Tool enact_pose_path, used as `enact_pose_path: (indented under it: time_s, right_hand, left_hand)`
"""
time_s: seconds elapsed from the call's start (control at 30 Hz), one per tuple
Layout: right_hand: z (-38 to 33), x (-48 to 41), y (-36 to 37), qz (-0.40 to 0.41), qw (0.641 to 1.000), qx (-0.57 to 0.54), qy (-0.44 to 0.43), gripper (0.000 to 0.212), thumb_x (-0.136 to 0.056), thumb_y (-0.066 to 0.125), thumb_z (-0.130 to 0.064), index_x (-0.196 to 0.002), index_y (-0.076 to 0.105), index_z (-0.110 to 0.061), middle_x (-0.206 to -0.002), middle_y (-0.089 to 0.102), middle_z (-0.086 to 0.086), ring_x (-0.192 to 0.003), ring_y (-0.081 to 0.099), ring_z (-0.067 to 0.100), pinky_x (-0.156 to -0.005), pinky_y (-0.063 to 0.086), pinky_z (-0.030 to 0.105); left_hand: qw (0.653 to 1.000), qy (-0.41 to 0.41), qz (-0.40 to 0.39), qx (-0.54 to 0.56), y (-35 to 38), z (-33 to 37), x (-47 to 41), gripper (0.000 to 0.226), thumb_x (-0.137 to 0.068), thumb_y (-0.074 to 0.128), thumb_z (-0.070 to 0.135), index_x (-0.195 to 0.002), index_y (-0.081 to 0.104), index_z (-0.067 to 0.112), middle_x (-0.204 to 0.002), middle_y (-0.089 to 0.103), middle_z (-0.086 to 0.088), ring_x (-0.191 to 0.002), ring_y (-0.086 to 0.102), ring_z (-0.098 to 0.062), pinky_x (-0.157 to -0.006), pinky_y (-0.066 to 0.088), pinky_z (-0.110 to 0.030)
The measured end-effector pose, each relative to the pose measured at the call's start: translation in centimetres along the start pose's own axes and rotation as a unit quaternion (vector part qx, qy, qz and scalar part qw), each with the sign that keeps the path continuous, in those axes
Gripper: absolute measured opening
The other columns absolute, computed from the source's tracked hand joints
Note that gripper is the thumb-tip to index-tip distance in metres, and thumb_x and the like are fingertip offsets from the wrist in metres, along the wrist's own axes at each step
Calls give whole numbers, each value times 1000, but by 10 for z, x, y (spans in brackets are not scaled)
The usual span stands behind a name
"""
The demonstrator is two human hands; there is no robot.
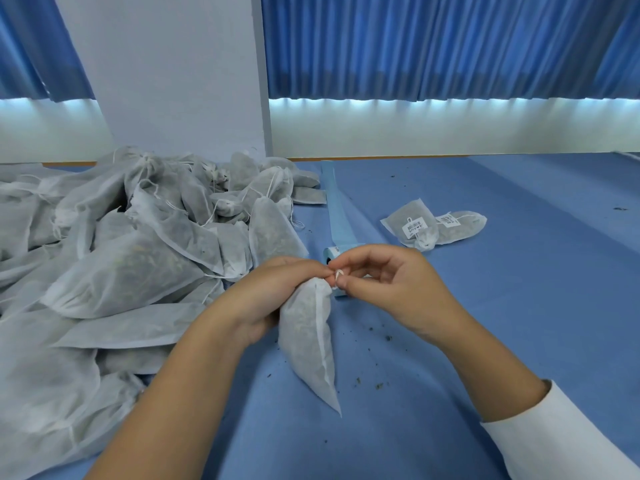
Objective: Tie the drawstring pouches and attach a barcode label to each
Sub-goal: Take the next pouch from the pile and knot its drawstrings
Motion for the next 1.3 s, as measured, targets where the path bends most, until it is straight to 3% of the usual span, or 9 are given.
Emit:
enact_pose_path:
  time_s: [0.17,0.4,0.53,0.67,0.83,1.0,1.13,1.2,1.3]
  right_hand:
    - [-1,2,-2,18,999,21,-25,17,-82,72,4,-88,75,-12,-86,76,2,-85,72,21,-82,59,33]
    - [6,-1,-2,49,997,48,-30,8,-88,68,0,-90,72,-7,-82,74,1,-79,70,13,-78,57,29]
    - [7,-1,-1,47,998,29,-31,10,-89,65,2,-90,70,-7,-78,73,-3,-74,69,8,-71,53,17]
    - [6,-1,-1,56,998,28,-29,16,-88,66,2,-88,71,-13,-78,72,-5,-74,67,7,-69,51,16]
    - [3,-1,-2,55,998,28,-33,13,-89,66,0,-88,71,-11,-80,72,-5,-77,66,6,-72,51,17]
    - [2,-2,-5,69,997,-5,-32,14,-89,64,2,-87,70,-10,-79,72,-4,-77,66,8,-75,52,18]
    - [2,-3,-5,72,997,-31,-29,16,-90,62,3,-87,69,-11,-77,71,-6,-74,65,6,-73,51,16]
    - [1,-3,-4,71,996,-35,-30,16,-90,62,3,-87,69,-10,-77,71,-5,-75,65,6,-74,51,16]
    - [0,-3,-5,70,996,-43,-33,14,-91,60,3,-88,68,-8,-77,72,-4,-74,67,7,-74,52,17]
  left_hand:
    - [1000,6,-2,11,-1,0,1,29,-90,63,13,-61,69,16,-69,57,-4,-61,50,-16,-79,36,-40]
    - [1000,12,-23,18,3,0,0,27,-90,65,18,-63,70,19,-66,57,2,-63,50,-12,-81,36,-40]
    - [999,22,-34,26,4,0,0,30,-92,63,17,-62,70,20,-63,60,3,-58,55,-11,-71,41,-33]
    - [998,28,-57,17,6,1,2,40,-96,58,17,-58,70,21,-70,72,-2,-59,64,-9,-63,52,-25]
    - [998,21,-39,34,4,0,0,21,-93,63,19,-74,70,14,-78,61,-7,-64,55,-14,-81,41,-39]
    - [997,27,-23,70,2,-1,-4,32,-96,60,23,-70,78,17,-79,71,-4,-62,63,-11,-68,50,-28]
    - [994,49,-8,93,3,4,-1,8,-70,76,23,-71,79,15,-88,63,-14,-60,55,-12,-64,44,-29]
    - [995,53,-13,88,3,5,1,23,-56,78,28,-73,78,14,-92,57,-16,-59,51,-13,-63,40,-29]
    - [995,59,-17,81,3,4,0,24,-58,77,29,-76,79,13,-92,59,-16,-57,51,-11,-61,41,-27]
Point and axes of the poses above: each hand's wrist, its own x-axis away from the middle knuckle, its own y-axis out of the palm, z = x × y, the point moved 4 cm from there along -x, towards the middle knuckle
